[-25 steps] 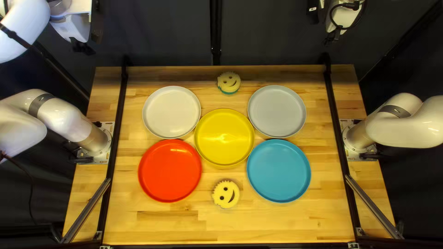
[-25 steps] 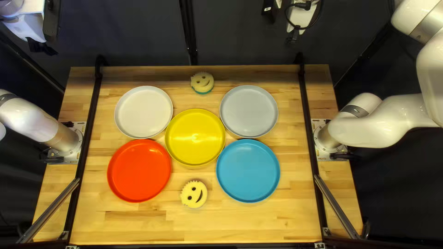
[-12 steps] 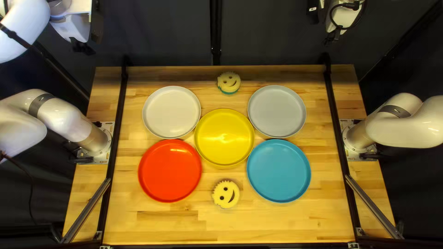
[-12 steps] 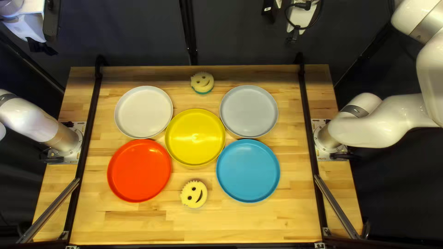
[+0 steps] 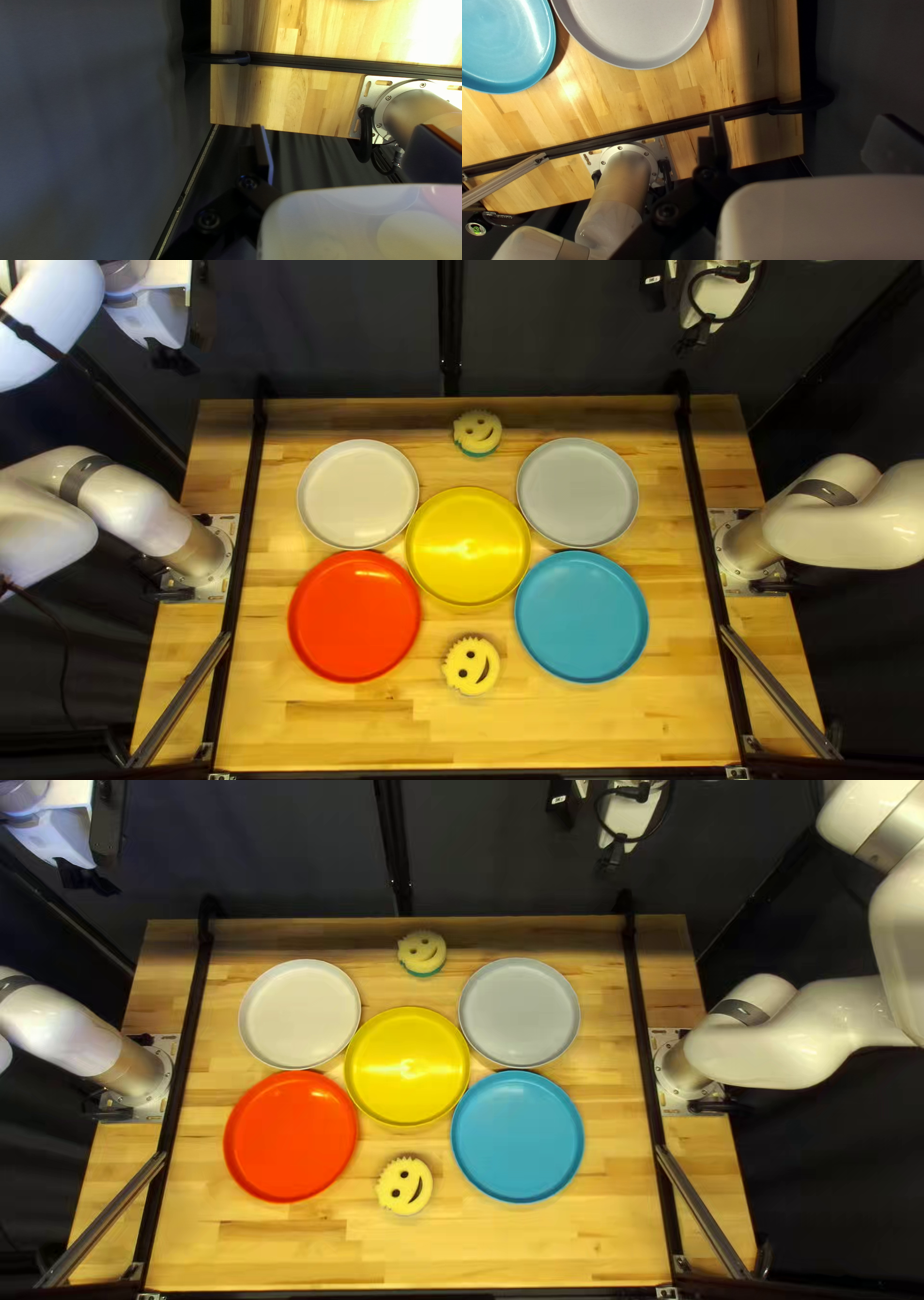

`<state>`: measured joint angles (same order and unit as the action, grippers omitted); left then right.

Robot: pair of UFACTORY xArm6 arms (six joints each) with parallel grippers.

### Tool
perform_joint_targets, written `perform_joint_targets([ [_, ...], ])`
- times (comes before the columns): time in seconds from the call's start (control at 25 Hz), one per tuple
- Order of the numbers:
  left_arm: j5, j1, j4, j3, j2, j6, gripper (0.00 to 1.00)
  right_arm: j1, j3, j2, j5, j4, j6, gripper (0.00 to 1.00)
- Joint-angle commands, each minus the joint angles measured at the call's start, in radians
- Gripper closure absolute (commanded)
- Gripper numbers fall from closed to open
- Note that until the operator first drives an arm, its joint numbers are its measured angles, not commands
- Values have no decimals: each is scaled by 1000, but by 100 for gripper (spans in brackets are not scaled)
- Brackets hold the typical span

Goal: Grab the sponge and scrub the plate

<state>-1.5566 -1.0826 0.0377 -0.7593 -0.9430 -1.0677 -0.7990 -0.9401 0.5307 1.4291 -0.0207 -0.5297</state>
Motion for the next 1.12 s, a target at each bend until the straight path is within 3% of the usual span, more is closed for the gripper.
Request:
perform_joint_targets([
  [0.04,0,0,0,0,0,0,0,25,31,-21,-60,-36,84,0],
  [0.4,0,0,0,0,0,0,0,181,97,-132,-293,-44,382,0],
  [0.6,0,0,0,0,0,0,0,246,112,-196,-402,-33,472,0],
  [1.12,0,0,0,0,0,0,0,234,131,-189,-426,-12,467,0],
])
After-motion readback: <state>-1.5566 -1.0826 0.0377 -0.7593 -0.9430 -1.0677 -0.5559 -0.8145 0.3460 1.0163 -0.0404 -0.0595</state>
